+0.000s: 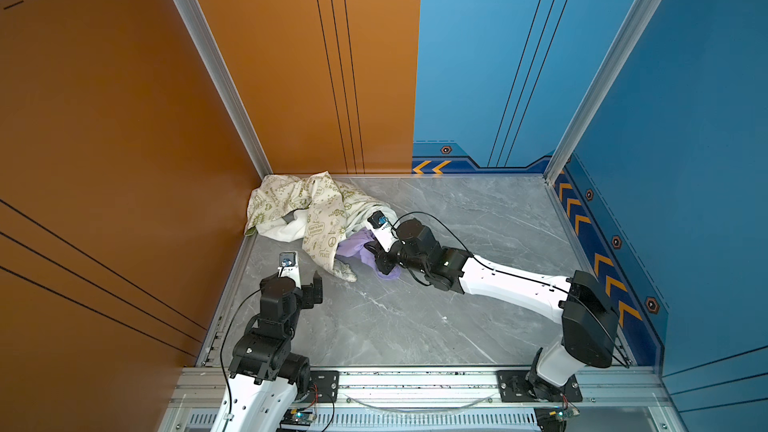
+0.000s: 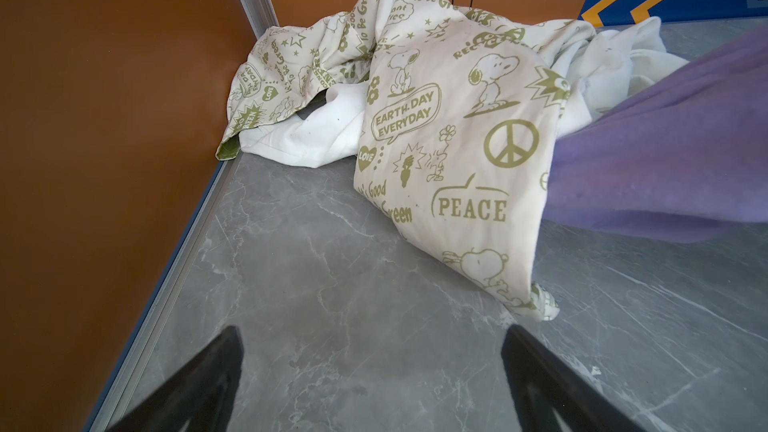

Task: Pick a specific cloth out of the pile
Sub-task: 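Lift the lavender cloth with the right gripper and pull it away from the pile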

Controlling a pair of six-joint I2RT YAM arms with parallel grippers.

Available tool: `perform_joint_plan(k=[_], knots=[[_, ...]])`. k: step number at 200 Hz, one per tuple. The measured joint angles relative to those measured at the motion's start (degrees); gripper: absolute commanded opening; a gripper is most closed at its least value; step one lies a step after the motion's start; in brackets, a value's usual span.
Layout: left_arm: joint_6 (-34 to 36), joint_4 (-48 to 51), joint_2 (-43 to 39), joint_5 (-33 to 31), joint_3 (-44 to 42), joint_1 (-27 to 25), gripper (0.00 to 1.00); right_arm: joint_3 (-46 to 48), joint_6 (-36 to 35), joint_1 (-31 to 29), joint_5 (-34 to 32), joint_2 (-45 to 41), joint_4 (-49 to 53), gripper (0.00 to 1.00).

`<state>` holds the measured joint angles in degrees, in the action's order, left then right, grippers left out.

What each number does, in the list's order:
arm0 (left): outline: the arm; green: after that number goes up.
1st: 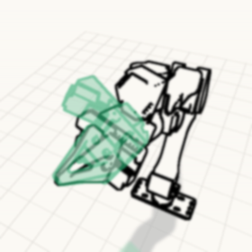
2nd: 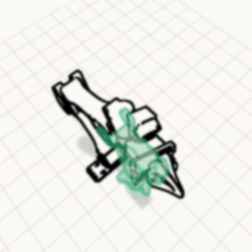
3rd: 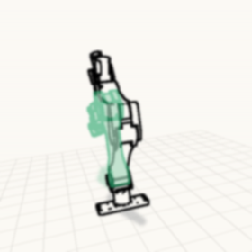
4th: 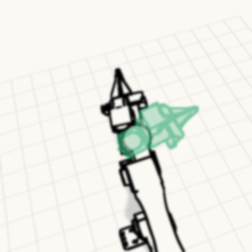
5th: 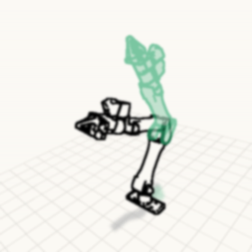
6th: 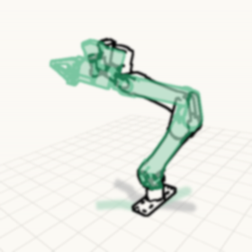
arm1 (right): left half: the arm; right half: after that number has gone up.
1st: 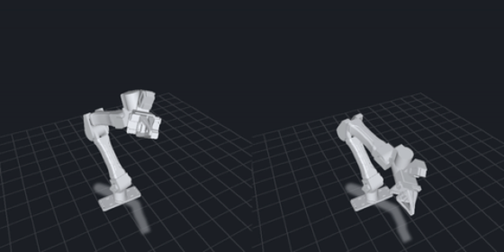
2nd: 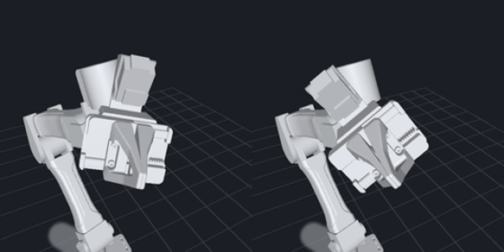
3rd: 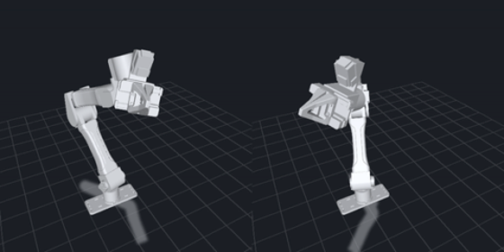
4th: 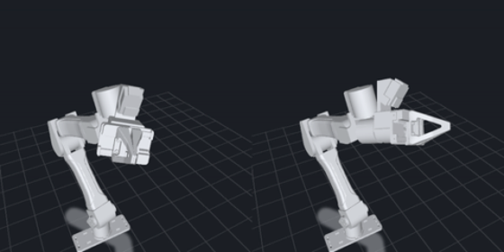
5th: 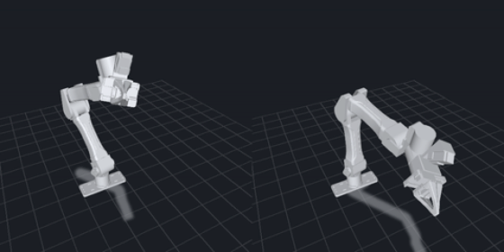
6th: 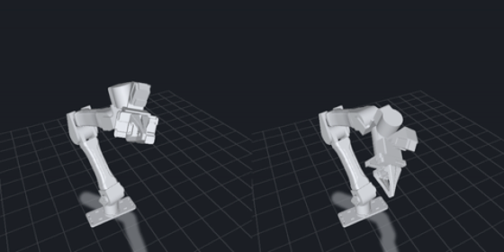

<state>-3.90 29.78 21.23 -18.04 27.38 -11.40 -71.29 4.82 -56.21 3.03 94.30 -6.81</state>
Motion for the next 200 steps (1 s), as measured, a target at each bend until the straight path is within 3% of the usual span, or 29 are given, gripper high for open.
perform_joint_plan(k=[200], knots=[[0.0,0.0,-0.8,-0.2,-0.1,-0.3,0.98,-1.6,7.1,3.2,0.4,-10.5,-8.8,0.0]])
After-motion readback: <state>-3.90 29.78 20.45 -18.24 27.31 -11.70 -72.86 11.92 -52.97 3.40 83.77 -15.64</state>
